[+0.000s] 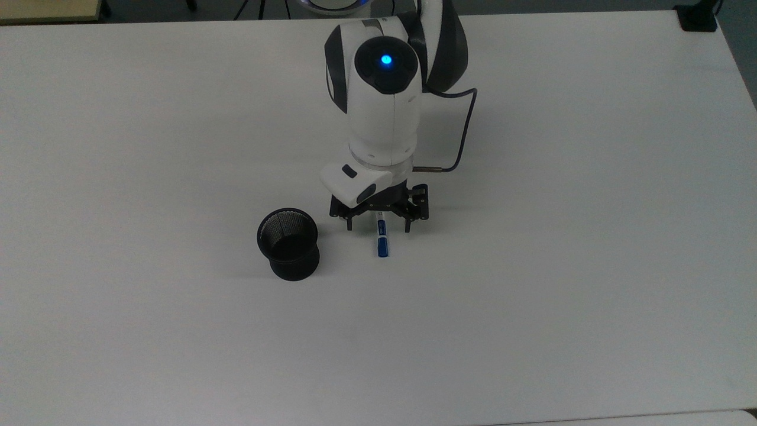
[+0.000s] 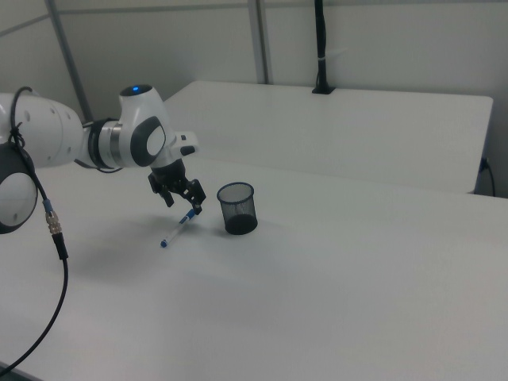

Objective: Insert the marker
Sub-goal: 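Lower the open gripper over the white blue-capped marker, then close the gripper on the marker near its blue cap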

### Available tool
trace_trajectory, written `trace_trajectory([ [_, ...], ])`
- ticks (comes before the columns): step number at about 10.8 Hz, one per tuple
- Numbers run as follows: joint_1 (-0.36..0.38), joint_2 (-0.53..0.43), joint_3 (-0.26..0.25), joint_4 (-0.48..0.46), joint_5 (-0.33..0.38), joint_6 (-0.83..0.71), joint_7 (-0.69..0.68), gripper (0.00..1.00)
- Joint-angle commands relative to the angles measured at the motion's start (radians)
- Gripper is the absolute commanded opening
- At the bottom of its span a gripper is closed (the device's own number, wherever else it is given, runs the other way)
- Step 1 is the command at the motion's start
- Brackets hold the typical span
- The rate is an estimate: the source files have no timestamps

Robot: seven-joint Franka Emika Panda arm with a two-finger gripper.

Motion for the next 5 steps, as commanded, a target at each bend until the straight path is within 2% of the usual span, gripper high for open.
trace_trajectory([
  [1, 0.030, 0.048, -0.009, 0.015, -0.079, 0.078, 0.094, 0.80],
  [3, 0.035, 0.065, -0.012, 0.015, -0.125, 0.082, 0.122, 0.55],
  [5, 0.036, 0.066, -0.012, 0.015, -0.133, 0.082, 0.122, 0.31],
])
